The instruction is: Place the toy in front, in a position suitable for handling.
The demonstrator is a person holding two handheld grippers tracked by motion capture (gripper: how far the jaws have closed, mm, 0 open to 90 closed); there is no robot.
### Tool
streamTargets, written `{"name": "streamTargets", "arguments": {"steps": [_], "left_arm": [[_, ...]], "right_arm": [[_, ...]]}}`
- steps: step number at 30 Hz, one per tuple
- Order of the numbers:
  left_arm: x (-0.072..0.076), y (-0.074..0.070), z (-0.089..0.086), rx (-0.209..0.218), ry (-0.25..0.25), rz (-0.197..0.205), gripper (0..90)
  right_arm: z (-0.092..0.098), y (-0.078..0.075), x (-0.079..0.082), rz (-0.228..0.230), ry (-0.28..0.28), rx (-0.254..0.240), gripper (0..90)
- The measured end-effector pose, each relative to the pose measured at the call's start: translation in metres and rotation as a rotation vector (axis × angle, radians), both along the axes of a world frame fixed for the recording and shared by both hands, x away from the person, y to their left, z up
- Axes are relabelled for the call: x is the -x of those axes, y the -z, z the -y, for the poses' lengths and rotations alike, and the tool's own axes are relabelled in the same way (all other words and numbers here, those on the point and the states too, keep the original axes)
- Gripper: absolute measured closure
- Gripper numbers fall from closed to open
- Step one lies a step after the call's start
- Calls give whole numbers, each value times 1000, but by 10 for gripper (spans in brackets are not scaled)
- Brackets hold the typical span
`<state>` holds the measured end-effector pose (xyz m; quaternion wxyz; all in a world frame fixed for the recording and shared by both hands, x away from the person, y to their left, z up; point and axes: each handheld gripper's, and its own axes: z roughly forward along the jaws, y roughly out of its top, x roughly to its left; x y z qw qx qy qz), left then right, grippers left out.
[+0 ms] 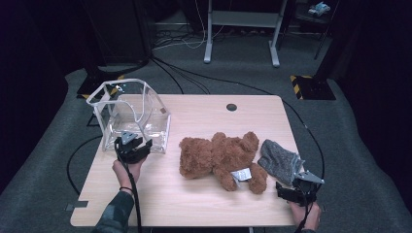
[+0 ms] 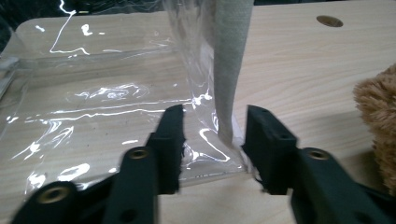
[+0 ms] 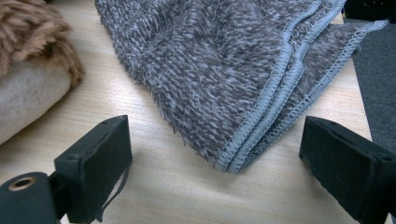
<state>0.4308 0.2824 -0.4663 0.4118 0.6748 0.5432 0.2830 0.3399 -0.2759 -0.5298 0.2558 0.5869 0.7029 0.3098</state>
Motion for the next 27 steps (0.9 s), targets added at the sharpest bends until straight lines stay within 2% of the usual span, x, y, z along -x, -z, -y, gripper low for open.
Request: {"name": "streamTargets", "arguments": {"steps": [1,2,3,4,8,11,13,19,22,24,27], "left_arm": [[-2,0,0,-5,15,-4,603],[-4,1,1,-11,26,8,686],[-5,1,1,-21,30,1,718],[-9,2,-1,-8,45,4,745],[-15,6,-6,0,64,12,786],[-19,6,-10,7,88,2,797],[-28,5,-16,23,107,-9,799],[-44,2,-22,2,129,-23,804],[-50,2,-24,11,136,-31,805],[-58,1,-26,1,145,-37,805],[-60,1,-26,-18,146,-33,805]], "right_arm": [[0,0,0,0,0,0,84],[0,0,0,0,1,0,85],[0,0,0,1,-1,0,85],[0,0,0,0,1,0,85],[0,0,0,1,0,0,87],[0,0,0,1,1,0,87],[0,0,0,1,1,0,88],[0,0,0,1,2,0,90],[0,0,0,1,3,-1,90],[0,0,0,2,3,0,91],[0,0,0,2,3,0,92]]}}
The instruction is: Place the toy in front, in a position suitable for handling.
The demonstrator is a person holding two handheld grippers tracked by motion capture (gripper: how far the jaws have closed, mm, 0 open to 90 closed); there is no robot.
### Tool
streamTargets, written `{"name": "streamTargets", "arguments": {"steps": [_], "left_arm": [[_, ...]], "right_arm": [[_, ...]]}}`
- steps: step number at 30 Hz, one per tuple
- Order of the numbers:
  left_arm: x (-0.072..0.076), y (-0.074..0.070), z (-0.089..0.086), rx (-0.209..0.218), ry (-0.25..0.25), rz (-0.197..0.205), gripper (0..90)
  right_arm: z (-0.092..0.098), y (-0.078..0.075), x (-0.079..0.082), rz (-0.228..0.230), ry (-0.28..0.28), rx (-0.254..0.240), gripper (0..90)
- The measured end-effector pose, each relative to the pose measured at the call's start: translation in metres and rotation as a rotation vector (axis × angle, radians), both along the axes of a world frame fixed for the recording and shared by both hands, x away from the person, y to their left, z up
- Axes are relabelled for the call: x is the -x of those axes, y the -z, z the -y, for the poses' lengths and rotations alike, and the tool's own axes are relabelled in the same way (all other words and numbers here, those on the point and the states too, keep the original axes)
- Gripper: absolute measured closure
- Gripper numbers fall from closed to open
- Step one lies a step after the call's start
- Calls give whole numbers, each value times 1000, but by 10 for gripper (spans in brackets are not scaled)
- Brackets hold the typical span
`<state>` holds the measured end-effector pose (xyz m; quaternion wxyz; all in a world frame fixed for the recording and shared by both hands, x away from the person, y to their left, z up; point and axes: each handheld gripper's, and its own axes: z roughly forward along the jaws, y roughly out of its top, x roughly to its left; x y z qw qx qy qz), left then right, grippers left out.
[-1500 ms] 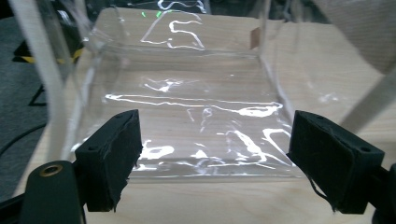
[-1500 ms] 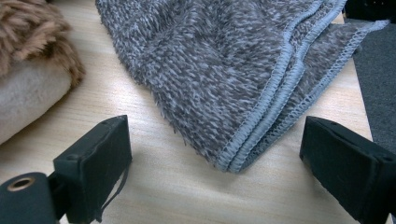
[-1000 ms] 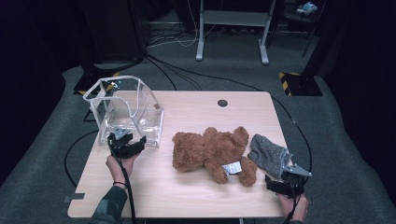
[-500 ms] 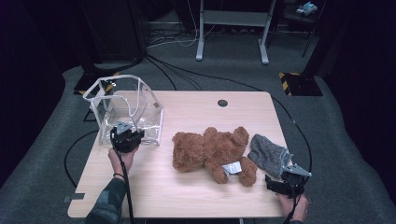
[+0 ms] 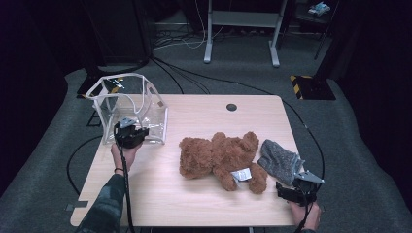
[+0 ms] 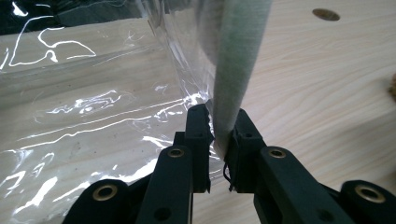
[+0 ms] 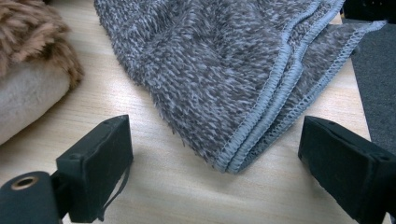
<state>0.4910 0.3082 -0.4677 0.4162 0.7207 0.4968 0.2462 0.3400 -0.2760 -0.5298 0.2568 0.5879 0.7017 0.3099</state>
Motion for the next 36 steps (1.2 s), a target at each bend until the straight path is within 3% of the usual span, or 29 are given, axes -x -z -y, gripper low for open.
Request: {"name": "streamTargets", "arguments": {"steps": [7,10,16,22,26,30,33,36], "left_arm": [[-13,-1,-3,-6,18,-10,804],[-19,0,-5,13,19,-17,803],[-29,-2,-5,-27,23,-20,801],[-37,-2,-7,10,-5,-39,797],[-42,-1,-4,-15,-15,-31,793],[-44,0,-4,-15,-19,-28,788],[-47,-1,-7,-3,-21,-52,782],[-51,-4,-6,-18,-23,-60,771]], "right_arm": [[0,0,0,0,1,0,93],[0,0,0,1,1,0,93],[0,0,0,-1,-3,2,95],[0,0,0,-1,0,1,97],[0,0,0,-1,1,1,99],[0,0,0,1,-1,-3,103],[0,0,0,1,-1,-3,103],[0,0,0,1,-2,-3,103]]}}
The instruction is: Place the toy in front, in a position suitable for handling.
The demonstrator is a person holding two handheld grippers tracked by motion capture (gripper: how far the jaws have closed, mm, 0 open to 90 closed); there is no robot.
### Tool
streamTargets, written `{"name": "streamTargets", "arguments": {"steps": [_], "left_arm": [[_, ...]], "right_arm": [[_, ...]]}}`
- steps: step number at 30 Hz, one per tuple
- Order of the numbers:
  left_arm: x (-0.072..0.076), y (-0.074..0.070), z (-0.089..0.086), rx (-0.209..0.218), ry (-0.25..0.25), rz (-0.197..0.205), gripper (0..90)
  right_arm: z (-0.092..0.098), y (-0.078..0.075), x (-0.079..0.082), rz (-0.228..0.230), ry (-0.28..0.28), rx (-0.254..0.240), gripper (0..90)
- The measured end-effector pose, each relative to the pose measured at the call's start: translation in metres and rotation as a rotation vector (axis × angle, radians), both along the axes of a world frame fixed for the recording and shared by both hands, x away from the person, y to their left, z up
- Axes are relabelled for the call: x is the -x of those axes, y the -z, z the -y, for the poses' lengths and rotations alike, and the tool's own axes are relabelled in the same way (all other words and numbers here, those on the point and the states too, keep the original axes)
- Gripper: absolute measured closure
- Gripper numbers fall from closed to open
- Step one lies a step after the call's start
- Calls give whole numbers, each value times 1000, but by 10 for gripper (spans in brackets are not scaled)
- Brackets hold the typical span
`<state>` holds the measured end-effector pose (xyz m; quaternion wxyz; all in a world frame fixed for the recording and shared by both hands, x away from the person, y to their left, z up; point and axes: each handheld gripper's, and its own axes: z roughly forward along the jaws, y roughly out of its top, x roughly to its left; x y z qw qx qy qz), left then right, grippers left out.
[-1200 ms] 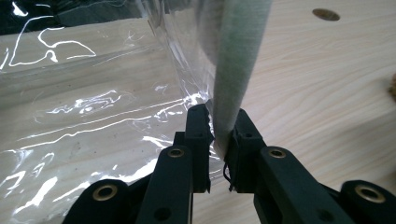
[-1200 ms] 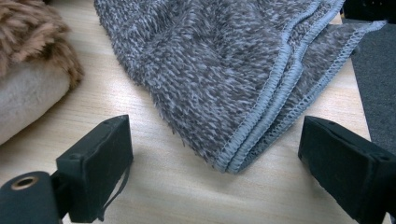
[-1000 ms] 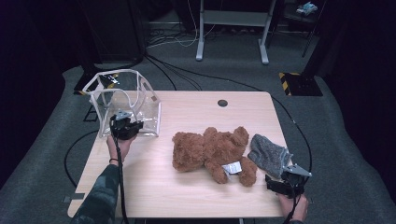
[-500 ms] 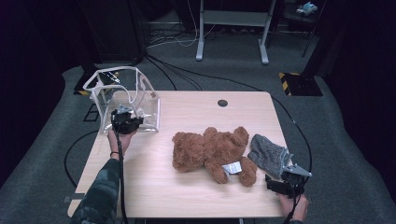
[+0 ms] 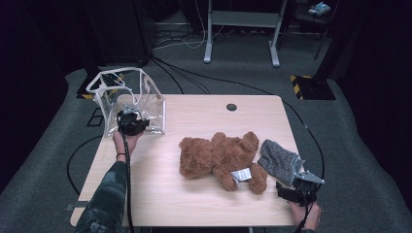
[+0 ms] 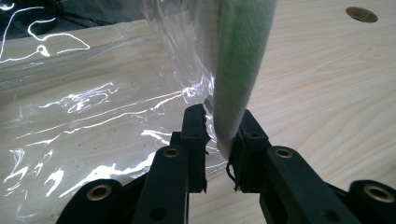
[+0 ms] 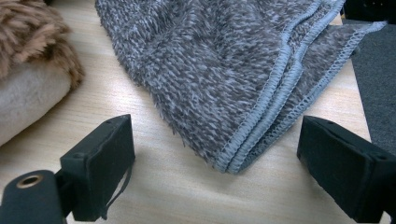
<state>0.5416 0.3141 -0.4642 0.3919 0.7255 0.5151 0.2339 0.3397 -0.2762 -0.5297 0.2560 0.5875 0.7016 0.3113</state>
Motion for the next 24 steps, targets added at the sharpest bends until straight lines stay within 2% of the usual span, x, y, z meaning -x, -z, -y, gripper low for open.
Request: {"name": "streamTargets", "arguments": {"steps": [8,10,11,12,16,18,19,21,23,24], "left_arm": [[-4,3,2,-1,-19,-2,736],[-3,3,1,5,-12,-10,690],[-3,2,1,4,-12,-16,633],[-2,2,0,2,-12,-21,633],[3,-3,-4,12,-15,-40,460],[7,-6,-6,16,-23,-42,418],[10,-9,-10,25,-15,-56,403],[14,-12,-11,30,2,-55,370],[17,-13,-12,28,9,-68,335],[19,-14,-12,12,14,-69,335]], "right_arm": [[0,0,0,2,-4,0,104],[0,0,0,2,-4,1,104],[0,0,0,2,-4,0,104],[0,0,0,2,-4,0,104],[0,0,0,2,-4,0,104],[0,0,0,2,-4,1,104],[0,0,0,2,-4,1,104],[0,0,0,2,-3,0,104],[0,0,0,2,-3,0,104],[0,0,0,2,-3,0,104]]}}
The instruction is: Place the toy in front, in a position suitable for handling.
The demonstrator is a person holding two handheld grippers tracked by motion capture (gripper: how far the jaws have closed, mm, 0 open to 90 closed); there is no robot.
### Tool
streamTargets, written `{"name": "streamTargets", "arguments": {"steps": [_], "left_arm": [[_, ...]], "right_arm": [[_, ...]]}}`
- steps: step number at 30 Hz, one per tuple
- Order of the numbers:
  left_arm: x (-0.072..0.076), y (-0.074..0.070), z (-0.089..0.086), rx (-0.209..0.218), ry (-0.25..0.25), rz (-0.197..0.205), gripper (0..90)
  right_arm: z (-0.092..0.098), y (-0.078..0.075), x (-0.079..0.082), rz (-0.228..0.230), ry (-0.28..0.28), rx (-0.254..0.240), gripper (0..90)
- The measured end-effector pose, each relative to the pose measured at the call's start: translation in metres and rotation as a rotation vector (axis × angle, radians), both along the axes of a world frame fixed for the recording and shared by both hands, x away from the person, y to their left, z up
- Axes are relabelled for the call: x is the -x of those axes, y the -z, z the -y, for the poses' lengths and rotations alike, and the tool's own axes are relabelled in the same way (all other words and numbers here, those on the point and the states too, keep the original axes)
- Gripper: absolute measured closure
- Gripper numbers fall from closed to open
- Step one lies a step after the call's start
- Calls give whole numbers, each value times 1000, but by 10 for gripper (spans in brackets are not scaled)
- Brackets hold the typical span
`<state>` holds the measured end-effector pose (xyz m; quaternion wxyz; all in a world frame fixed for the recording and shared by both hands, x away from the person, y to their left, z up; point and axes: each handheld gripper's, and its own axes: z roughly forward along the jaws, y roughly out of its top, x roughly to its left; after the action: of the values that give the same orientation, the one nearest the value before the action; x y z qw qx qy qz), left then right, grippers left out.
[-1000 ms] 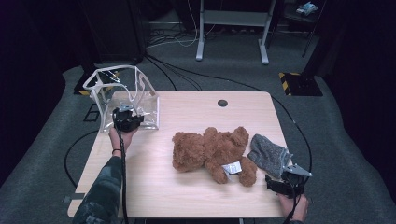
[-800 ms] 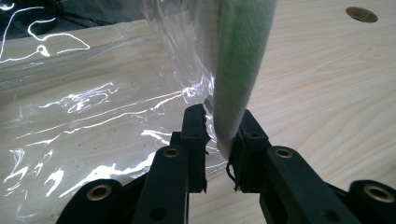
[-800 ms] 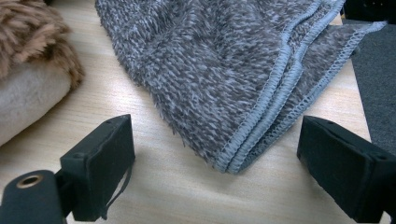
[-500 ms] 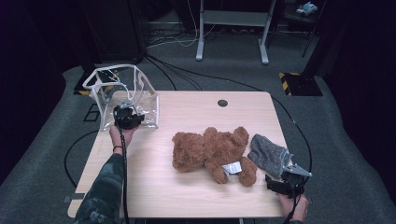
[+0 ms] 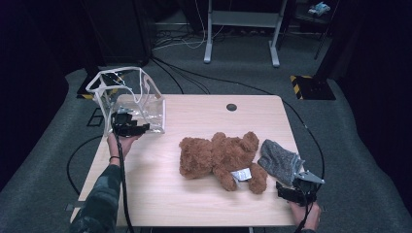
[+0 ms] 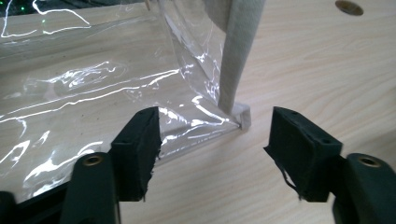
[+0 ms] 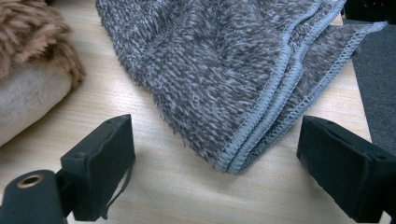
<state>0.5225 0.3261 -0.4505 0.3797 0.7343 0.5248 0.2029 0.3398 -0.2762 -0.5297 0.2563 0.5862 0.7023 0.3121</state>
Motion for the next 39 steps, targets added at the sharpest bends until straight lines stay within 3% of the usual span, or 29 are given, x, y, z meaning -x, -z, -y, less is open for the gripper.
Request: {"name": "streamTargets", "arguments": {"steps": [5,7,15,18,24,33,34,35,39], "left_arm": [[12,-2,-3,30,17,-17,238],[18,-4,-3,23,20,-15,206],[39,4,-1,20,32,-40,155],[47,10,0,38,38,-55,150],[60,17,1,75,38,-80,138],[74,15,6,53,55,-55,125],[76,15,8,60,51,-41,122],[79,13,8,63,62,-59,119],[84,12,12,56,67,-45,120]], "right_arm": [[0,0,0,0,1,0,104],[0,0,0,0,1,0,104],[-1,0,0,-7,0,2,80],[-1,0,0,-10,-43,15,47],[-5,0,-3,-34,-22,9,0],[-7,-5,-7,-100,-26,14,0],[-7,-9,-7,-102,-34,-4,21],[-6,-11,-6,-94,-47,-6,22],[-5,-24,-3,-77,-48,-38,30]]}}
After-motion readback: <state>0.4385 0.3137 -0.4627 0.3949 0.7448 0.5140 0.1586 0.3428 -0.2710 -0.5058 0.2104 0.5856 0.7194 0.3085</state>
